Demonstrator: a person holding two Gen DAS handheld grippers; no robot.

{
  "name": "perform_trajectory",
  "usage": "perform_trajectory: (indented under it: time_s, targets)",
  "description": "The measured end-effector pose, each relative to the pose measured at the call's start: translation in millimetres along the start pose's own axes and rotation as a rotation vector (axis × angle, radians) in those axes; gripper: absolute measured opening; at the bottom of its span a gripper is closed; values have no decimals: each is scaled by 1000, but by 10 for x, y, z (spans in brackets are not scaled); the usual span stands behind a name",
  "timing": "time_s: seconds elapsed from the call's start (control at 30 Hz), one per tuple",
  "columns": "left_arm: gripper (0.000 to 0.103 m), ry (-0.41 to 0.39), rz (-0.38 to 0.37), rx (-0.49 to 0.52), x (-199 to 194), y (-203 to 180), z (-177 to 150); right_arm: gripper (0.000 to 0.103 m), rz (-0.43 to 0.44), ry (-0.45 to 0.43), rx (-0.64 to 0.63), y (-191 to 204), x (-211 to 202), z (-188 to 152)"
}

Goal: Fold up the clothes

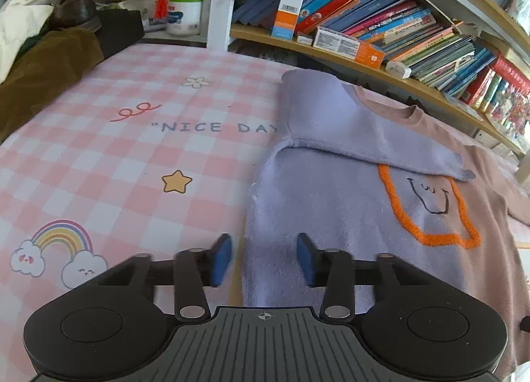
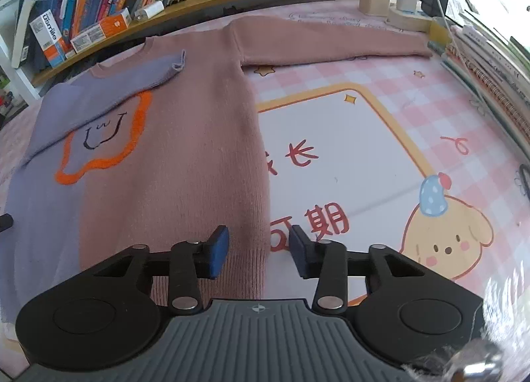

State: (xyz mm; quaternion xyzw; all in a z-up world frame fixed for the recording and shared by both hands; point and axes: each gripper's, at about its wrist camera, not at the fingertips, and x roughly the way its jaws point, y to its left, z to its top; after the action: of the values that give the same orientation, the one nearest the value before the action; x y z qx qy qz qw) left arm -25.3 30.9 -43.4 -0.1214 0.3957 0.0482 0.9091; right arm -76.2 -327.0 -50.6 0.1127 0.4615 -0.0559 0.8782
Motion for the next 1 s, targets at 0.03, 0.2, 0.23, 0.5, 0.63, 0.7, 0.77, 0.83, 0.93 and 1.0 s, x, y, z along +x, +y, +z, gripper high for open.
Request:
perform_trajectory:
  time_s: [0.03,0.2,0.23,0.5,0.63,0.7,0.77,0.83,0.93,1.0]
  targets:
    - [12,0,4,-3,6,11,-3,26,1,-1,-1,16,5,1]
    - [4,-17,6,-45,7,120,-6,12,20,-1,-20,114,45,31]
    - [5,-22,12,-48,8,142,-1,12,24,-1,-22,131,57,43]
    - [5,-33,76,-69,45,369,94,12,84,11,-96,378,133,100]
    - [5,-40,92,-65,66,437,139,12,106,18,-144,510,142,99]
    - [5,-41,92,-62,79,457,150,12,112,20,-157,544,140,91]
    - [5,-40,89,-58,82,460,153,12,112,20,-159,549,134,85]
    - [7,-37,85,-57,84,469,154,12,110,20,-156,553,132,84]
    - [10,-29,87,-59,62,485,165,13,102,20,-143,559,132,86]
    - [11,-31,87,-58,25,491,164,17,91,14,-132,559,110,77]
